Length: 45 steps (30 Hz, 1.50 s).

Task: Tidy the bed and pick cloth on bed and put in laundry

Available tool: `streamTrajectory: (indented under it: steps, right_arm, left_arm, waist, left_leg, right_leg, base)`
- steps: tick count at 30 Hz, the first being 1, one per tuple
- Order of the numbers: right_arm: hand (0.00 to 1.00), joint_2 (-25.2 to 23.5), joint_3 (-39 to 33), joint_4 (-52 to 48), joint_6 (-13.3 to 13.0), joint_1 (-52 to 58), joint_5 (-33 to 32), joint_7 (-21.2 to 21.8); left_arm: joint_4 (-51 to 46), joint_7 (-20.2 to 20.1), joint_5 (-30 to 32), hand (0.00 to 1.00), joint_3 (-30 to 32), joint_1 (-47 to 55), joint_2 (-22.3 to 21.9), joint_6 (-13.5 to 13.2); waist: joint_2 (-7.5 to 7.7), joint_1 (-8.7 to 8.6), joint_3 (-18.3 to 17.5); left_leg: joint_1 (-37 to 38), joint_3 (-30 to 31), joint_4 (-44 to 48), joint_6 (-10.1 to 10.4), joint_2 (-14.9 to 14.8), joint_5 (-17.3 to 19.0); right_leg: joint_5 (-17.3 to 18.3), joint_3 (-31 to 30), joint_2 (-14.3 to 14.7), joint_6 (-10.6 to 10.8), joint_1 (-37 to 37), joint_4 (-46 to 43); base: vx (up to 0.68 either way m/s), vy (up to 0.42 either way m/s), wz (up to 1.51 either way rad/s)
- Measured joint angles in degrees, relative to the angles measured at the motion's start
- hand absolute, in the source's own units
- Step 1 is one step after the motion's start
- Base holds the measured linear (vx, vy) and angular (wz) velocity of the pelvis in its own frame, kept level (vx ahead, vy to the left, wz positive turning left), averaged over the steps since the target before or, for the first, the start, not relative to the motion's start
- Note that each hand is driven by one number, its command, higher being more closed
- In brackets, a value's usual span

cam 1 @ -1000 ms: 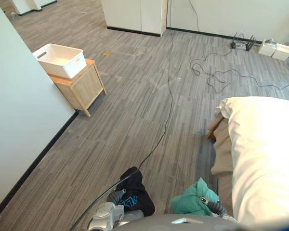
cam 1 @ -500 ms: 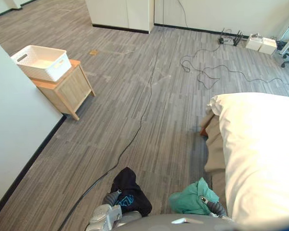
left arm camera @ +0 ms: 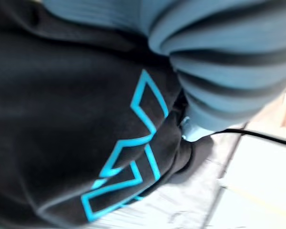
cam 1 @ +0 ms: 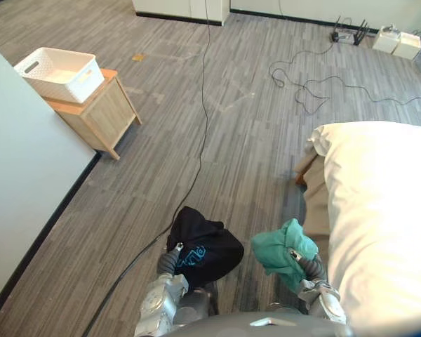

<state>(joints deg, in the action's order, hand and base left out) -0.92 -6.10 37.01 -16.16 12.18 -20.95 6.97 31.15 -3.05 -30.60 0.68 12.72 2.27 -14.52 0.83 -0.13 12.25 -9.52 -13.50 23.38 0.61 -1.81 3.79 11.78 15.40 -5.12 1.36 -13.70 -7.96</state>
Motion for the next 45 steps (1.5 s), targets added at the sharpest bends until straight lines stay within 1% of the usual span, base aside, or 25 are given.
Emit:
streamTrajectory:
  steps: [4,9,13,14,16,18,19,20,21,22,24,25,27,28,29,31,32,34,35,36,38,39,40,42,45]
  right_arm:
    - [1.00,-0.2,0.1,-5.4,0.0,0.9,3.0,0.1]
    - [1.00,-0.1,1.7,-9.0,0.8,1.6,4.9,0.2]
    - [1.00,-0.2,2.3,-9.0,2.8,1.6,4.2,1.7]
    - [1.00,-0.2,2.3,-9.0,3.6,1.8,4.0,2.0]
    - [1.00,-0.2,2.2,-8.9,4.8,2.1,2.5,2.1]
    - [1.00,-0.2,2.2,-9.2,5.3,1.8,1.8,2.1]
    - [1.00,-0.2,2.3,-9.2,5.5,1.9,1.8,2.0]
    - [1.00,-0.3,2.6,-9.1,5.9,2.3,1.8,1.9]
    - [1.00,-0.3,3.2,-9.2,5.9,2.6,1.8,1.9]
    - [1.00,-0.3,4.3,-9.4,5.9,3.7,1.5,1.9]
    - [1.00,-0.4,5.0,-10.8,5.9,5.8,0.9,1.9]
    - [1.00,-0.4,5.0,-11.9,5.9,6.9,0.6,1.9]
    - [1.00,-0.2,5.0,-14.6,5.6,8.9,-0.8,1.8]
    - [1.00,-0.2,5.1,-15.3,5.3,9.4,-1.1,1.8]
    - [1.00,-0.2,5.3,-16.0,4.8,10.0,-1.9,1.6]
    - [1.00,-0.2,5.8,-16.3,4.3,10.1,-2.5,1.3]
    - [1.00,-0.2,6.3,-16.7,4.3,10.0,-2.5,1.1]
    - [1.00,0.1,6.7,-17.2,4.3,10.1,-2.5,1.0]
    - [1.00,1.2,6.7,-17.3,4.3,9.9,-2.4,0.7]
    - [1.00,2.1,6.7,-17.8,4.3,8.4,-2.4,0.6]
    - [1.00,2.9,6.4,-16.8,4.5,5.4,-2.3,0.6]
    - [1.00,3.4,6.4,-17.3,4.5,4.6,-1.7,0.8]
    - [1.00,3.6,6.4,-17.2,4.5,4.2,-0.8,1.2]
    - [1.00,3.7,6.4,-17.3,4.4,4.1,-0.1,1.9]
    - [1.00,4.1,5.1,-17.4,4.4,3.8,-0.1,3.5]
  left_arm:
    - [-2.9,-0.8,-2.6,1.00,0.5,0.3,-0.7,-0.3]
    - [-3.4,-0.5,-2.4,1.00,-0.6,0.4,-1.7,-1.0]
    - [-3.6,-0.5,-2.3,1.00,-0.9,1.6,-1.9,-0.9]
    - [-4.5,-0.5,-2.3,1.00,-1.3,2.6,-1.9,-0.6]
    - [-6.4,-0.6,-1.8,1.00,-2.1,3.7,-1.7,0.1]
    - [-6.9,-0.7,-0.9,1.00,-2.7,3.9,-2.0,0.2]
    - [-6.9,-0.8,-0.5,1.00,-2.9,4.0,-1.7,0.2]
    - [-6.8,-0.8,-0.2,1.00,-2.9,4.1,-1.4,0.2]
    - [-6.8,-0.8,-0.1,1.00,-3.1,4.6,-1.4,0.2]
    - [-6.7,-0.7,-0.1,1.00,-3.6,4.9,-1.3,0.2]
    - [-6.7,-0.8,-0.2,1.00,-4.2,4.4,-0.4,-0.2]
    - [-6.8,-0.8,-0.4,1.00,-4.2,3.9,-0.1,-0.2]
    - [-7.0,-1.0,-0.7,1.00,-5.1,3.3,0.6,-0.1]
    - [-7.3,-1.4,-0.8,1.00,-5.1,3.2,0.9,0.4]
    - [-7.9,-1.7,-0.8,1.00,-5.1,2.9,1.3,0.8]
    - [-8.1,-1.7,-0.9,1.00,-5.1,2.9,1.4,0.8]
    - [-8.6,-1.7,-1.4,1.00,-5.2,3.7,1.4,0.8]
    - [-8.4,-1.6,-2.1,1.00,-5.7,4.6,1.2,0.8]
    - [-8.2,-1.6,-2.1,1.00,-6.7,5.3,1.0,0.8]
    - [-8.0,-1.6,-2.3,1.00,-7.5,5.5,0.4,0.7]
    - [-7.6,-1.5,-2.6,1.00,-8.1,4.1,-0.1,0.9]
    - [-7.5,-1.6,-2.6,1.00,-7.8,3.4,-1.0,0.9]
    - [-7.5,-1.9,-2.7,1.00,-7.4,3.5,-2.0,0.8]
    - [-7.5,-2.6,-2.6,1.00,-7.4,4.0,-2.3,0.8]
    - [-7.9,-3.5,-2.9,1.00,-6.9,3.9,-2.9,0.8]
  waist:
    - [-1.93,-0.07,0.7]
    - [-1.96,1.13,0.7]
    - [-0.75,1.39,0.5]
    - [0.37,1.29,-0.1]
    - [1.85,1.48,-1.1]
    - [2.11,1.43,-1.1]
    - [2.48,1.40,-1.0]
    - [2.60,1.28,-0.8]
    - [2.26,1.09,-0.6]
    - [2.25,0.81,-0.5]
    - [2.00,0.05,-0.4]
    - [1.55,-0.82,-0.2]
    - [0.22,-1.68,0.2]
    - [-0.25,-2.25,0.5]
    - [-0.35,-2.33,0.6]
    - [-0.30,-2.18,0.6]
    - [-0.31,-2.14,0.7]
    - [-0.85,-2.09,0.7]
    - [-2.92,-2.39,0.1]
    - [-5.89,-2.41,-0.4]
    - [-5.63,-3.11,0.3]
    - [-5.86,-3.19,0.8]
    - [-6.48,-2.52,1.4]
    - [-5.99,-1.86,2.2]
    - [-5.44,-1.01,2.6]
  left_leg:
    - [1.9,-0.3,-7.4,-2.1,0.6,-1.4]
    - [3.7,-2.8,-13.7,-2.9,1.2,-2.5]
    - [5.5,-5.8,-15.0,-4.5,2.6,-1.1]
    - [5.3,-7.3,-14.5,-5.0,3.1,-0.1]
    - [5.6,-8.2,-14.1,-5.2,4.5,1.8]
    - [6.8,-7.4,-13.2,-6.7,5.3,3.5]
    - [7.7,-6.9,-13.4,-6.9,5.7,3.8]
    - [9.8,-5.7,-14.5,-7.5,6.1,4.2]
    - [10.9,-4.7,-15.2,-7.7,6.4,4.4]
    - [12.8,-2.9,-15.8,-7.8,6.5,5.0]
    - [15.2,0.6,-16.8,-7.9,6.3,5.7]
    - [16.5,3.1,-17.2,-7.5,5.9,6.1]
    - [18.4,5.8,-17.1,-6.9,4.5,6.9]
    - [19.6,7.4,-17.0,-6.3,4.1,7.3]
    - [21.0,9.0,-17.2,-4.7,3.7,8.3]
    - [23.1,9.6,-17.2,-2.8,3.4,10.2]
    - [25.5,10.1,-16.6,-2.0,2.9,13.7]
    - [27.3,10.6,-13.9,-1.1,1.7,18.9]
    - [28.3,10.6,-12.7,0.3,-1.3,21.8]
    - [27.8,9.8,-9.8,1.7,-3.3,21.6]
    - [22.2,7.7,2.1,3.6,-4.8,17.3]
    - [16.2,7.1,15.1,4.4,-7.3,10.0]
    - [11.9,6.3,27.0,5.1,-10.3,9.4]
    - [6.6,6.0,38.0,5.0,-12.0,9.5]
    - [-2.3,5.0,38.5,4.7,-10.8,10.5]
  right_leg:
    - [0.1,-0.5,0.1,0.0,1.5,0.4]
    - [0.1,-2.3,0.1,0.1,0.9,4.4]
    - [4.8,-3.4,-2.1,0.8,2.0,0.7]
    - [7.0,-3.5,-3.4,0.7,3.4,-2.3]
    - [8.9,-3.1,-5.4,2.6,3.8,-5.3]
    - [4.6,-4.6,-8.5,5.3,13.6,-28.7]
    - [2.2,-5.0,-9.3,5.2,16.3,-34.3]
    - [-3.6,-5.2,-10.7,4.4,20.2,-43.4]
    - [-5.0,-5.2,-11.2,4.1,21.8,-46.7]
    - [-3.0,-5.1,-10.8,3.5,23.7,-50.0]
    - [0.6,-4.5,-8.7,3.4,26.2,-48.5]
    - [2.5,-3.7,-7.4,3.2,27.8,-44.0]
    - [2.5,-2.5,-4.8,3.3,29.8,-31.6]
    - [0.6,-2.2,-4.0,2.9,29.9,-23.4]
    - [-4.6,-2.6,-3.4,3.1,30.2,-11.0]
    - [-9.1,-4.0,-3.4,3.9,30.6,-2.8]
    - [-10.7,-4.5,-3.9,3.8,31.4,-1.9]
    - [-14.0,-5.2,-4.0,0.8,33.4,-9.1]
    - [-10.6,-3.7,-2.4,-2.5,36.1,-17.6]
    - [-5.5,-2.7,-1.1,-3.4,37.4,-22.2]
    - [-2.9,-2.1,-0.8,-5.1,36.8,-23.2]
    - [-2.0,-1.9,0.8,-6.3,33.5,-20.8]
    - [-2.0,-1.8,3.3,-6.7,28.3,-16.4]
    - [-1.9,-1.6,5.2,-7.2,19.9,-10.1]
    - [-1.5,-2.5,6.2,-7.7,11.8,-3.2]
  base:
    - [-0.04,0.009,-0.08]
    - [-0.08,0.001,-0.16]
    - [-0.05,0.023,-0.14]
    - [0.07,0.075,0.09]
    - [0.14,0.085,0.17]
    - [0.16,0.123,0.29]
    - [0.20,0.155,0.36]
    - [0.21,0.106,0.32]
    - [0.32,0.112,0.46]
    - [0.33,0.078,0.59]
    - [0.33,0.035,0.78]
    - [0.36,-0.021,0.99]
    - [0.44,-0.048,0.95]
    - [0.45,-0.074,0.99]
    - [0.48,-0.120,1.01]
    - [0.50,-0.174,0.70]
    - [0.55,-0.249,0.47]
    - [0.57,-0.292,0.22]
    - [0.60,-0.288,0.05]
    - [0.61,-0.266,0.07]
    - [0.67,-0.334,0.08]
    - [0.71,-0.390,-0.03]
    - [0.48,-0.233,-0.17]
    - [0.60,-0.215,-0.23]
    - [0.56,-0.136,-0.22]
